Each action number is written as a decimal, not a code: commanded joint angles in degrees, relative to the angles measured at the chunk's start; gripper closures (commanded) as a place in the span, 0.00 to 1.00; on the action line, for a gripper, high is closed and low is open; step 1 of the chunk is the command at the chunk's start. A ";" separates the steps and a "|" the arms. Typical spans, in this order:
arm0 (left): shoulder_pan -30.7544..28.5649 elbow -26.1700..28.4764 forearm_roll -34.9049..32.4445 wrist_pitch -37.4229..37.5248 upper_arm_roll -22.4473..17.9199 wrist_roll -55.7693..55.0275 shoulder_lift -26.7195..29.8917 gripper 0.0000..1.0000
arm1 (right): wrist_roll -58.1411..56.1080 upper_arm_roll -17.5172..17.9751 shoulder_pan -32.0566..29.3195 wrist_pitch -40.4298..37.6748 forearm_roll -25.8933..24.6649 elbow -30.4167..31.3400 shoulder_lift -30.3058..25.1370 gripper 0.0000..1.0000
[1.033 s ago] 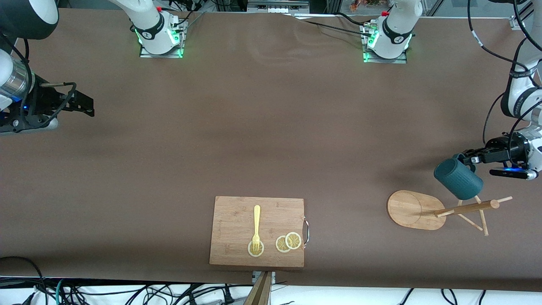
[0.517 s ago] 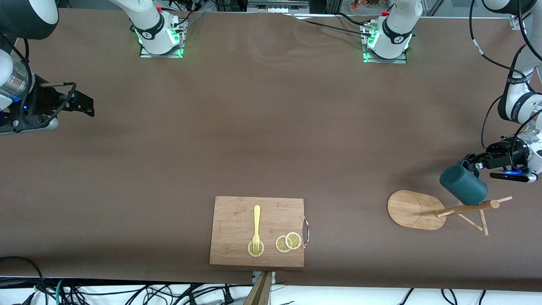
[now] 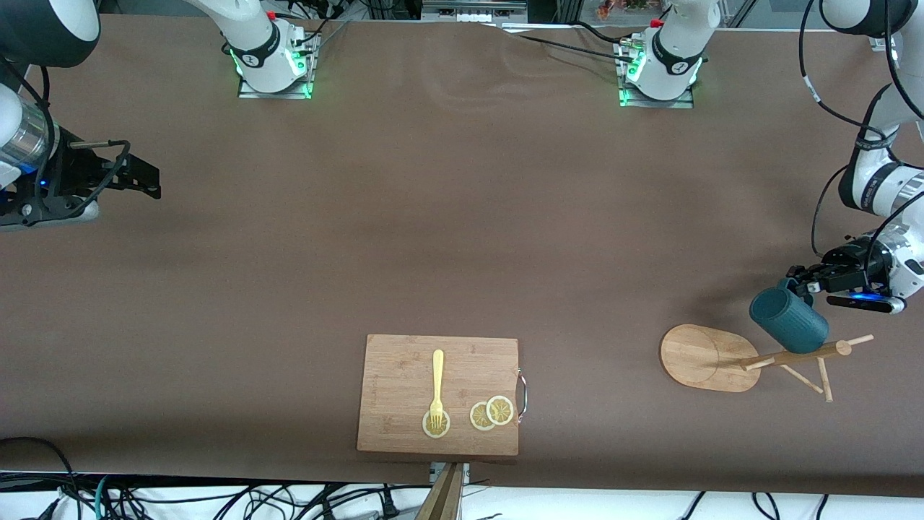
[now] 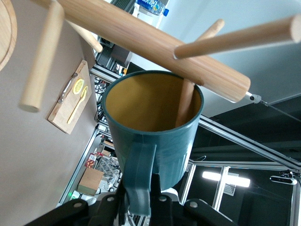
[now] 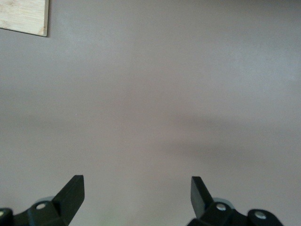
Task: Pass cup and hang on rack
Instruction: 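Hang the mug handle onto a rack peg with the left gripper, then open the left gripper and release the mug on the rack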
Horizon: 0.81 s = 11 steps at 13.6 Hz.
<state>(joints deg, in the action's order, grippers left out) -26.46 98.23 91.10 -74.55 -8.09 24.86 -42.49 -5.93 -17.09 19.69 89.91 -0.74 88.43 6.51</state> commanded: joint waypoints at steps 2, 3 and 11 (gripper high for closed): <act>-0.79 -1.73 1.19 2.22 0.45 2.37 -2.15 0.50 | 0.22 0.04 0.00 -0.18 -0.32 0.16 -0.35 0.00; -0.79 -1.73 0.57 2.57 0.45 2.99 -2.07 0.15 | 0.22 0.04 0.00 -0.18 -0.40 0.16 -0.27 0.00; -1.49 -1.73 -27.94 8.71 -0.87 3.44 7.85 0.00 | 0.22 0.04 0.09 -0.18 -0.40 0.16 -0.27 0.00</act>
<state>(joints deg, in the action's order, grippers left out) -27.46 95.63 70.88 -68.12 -8.46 27.54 -38.13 -5.93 -17.09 19.69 89.89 -0.74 88.43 6.51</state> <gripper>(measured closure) 0.000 0.000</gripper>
